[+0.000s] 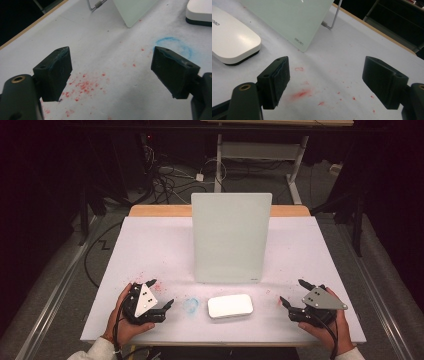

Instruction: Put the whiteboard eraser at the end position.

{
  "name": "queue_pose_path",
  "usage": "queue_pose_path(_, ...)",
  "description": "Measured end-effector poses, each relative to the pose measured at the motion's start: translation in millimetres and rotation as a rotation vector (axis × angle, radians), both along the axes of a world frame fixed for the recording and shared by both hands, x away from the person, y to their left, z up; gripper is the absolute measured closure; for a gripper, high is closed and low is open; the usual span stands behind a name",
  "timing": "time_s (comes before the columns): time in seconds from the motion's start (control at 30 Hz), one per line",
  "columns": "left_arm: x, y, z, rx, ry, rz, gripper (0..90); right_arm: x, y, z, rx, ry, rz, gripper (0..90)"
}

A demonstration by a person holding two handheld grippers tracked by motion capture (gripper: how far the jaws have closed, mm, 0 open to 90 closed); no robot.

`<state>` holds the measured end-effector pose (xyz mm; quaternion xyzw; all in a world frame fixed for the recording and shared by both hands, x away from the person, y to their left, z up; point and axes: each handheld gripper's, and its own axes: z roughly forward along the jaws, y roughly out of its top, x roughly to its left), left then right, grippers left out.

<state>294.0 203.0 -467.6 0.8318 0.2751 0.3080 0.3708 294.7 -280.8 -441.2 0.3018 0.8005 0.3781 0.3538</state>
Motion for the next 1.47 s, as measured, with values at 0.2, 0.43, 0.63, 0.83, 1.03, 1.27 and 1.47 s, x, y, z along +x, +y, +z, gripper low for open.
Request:
queue_pose_path(0.2,-2.2,1.8,1.0,0.001,-0.004,-0.005,16.6,-2.2,4.1,1.4,-0.008,-0.007,0.004,22.7)
queue_pose_path(0.43,-0.3,1.0,0.5,0.009,0.003,-0.008,16.7,-0.8,4.7,0.3,-0.009,-0.003,0.009,22.7)
queue_pose_path(0.63,-0.7,-0.2,0.9,0.013,0.004,-0.015,16.7,-1.5,3.1,1.1,-0.005,-0.007,0.008,22.7)
queue_pose_path(0.83,0.3,0.5,0.2,0.012,0.011,-0.013,16.7,-1.2,4.3,0.6,-0.010,-0.006,0.010,22.7)
queue_pose_path(1.03,1.8,-0.1,-0.1,0.006,0.013,-0.011,16.7,-0.4,3.6,-0.4,-0.012,-0.002,0.010,22.7)
queue_pose_path(1.27,3.7,-0.1,-0.1,0.007,0.017,-0.008,16.7,0.6,2.8,-1.3,-0.011,0.001,0.009,22.7)
queue_pose_path(1.47,6.8,-1.0,-0.9,0.005,0.026,-0.005,16.7,1.7,1.5,-2.5,-0.006,0.008,0.002,22.6)
